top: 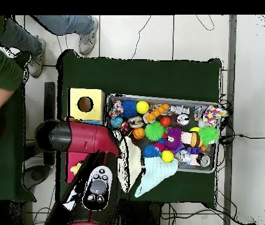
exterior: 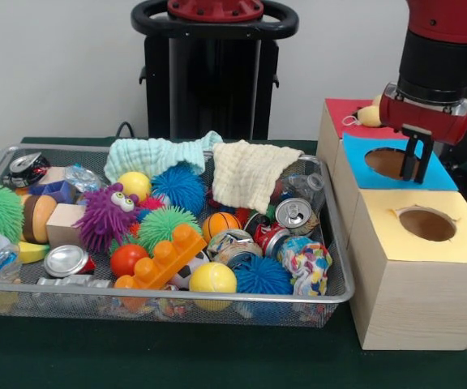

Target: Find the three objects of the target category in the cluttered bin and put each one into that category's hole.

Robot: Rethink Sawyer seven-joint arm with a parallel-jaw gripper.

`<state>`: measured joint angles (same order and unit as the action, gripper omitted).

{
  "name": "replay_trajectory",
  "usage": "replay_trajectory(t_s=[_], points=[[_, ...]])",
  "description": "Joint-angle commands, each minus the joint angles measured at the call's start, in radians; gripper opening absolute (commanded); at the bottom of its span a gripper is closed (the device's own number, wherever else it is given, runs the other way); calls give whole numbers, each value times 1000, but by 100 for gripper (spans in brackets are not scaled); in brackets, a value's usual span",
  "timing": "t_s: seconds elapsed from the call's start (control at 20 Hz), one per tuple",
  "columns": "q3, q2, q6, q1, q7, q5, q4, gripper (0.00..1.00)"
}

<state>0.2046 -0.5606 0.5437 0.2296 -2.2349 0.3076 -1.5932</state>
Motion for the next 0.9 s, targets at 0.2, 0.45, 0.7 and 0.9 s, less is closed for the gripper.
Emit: replay_trajectory(t_s=[0.2,0.45,0.7,0.9], points=[[-2,24,12,-6,-174,-3,-11,0],[103,-95,162,44,-203,-31,16,0],[186,-157,276,76,-203,-49,68,0],[195,-182,305,79,-179,-46,64,0]])
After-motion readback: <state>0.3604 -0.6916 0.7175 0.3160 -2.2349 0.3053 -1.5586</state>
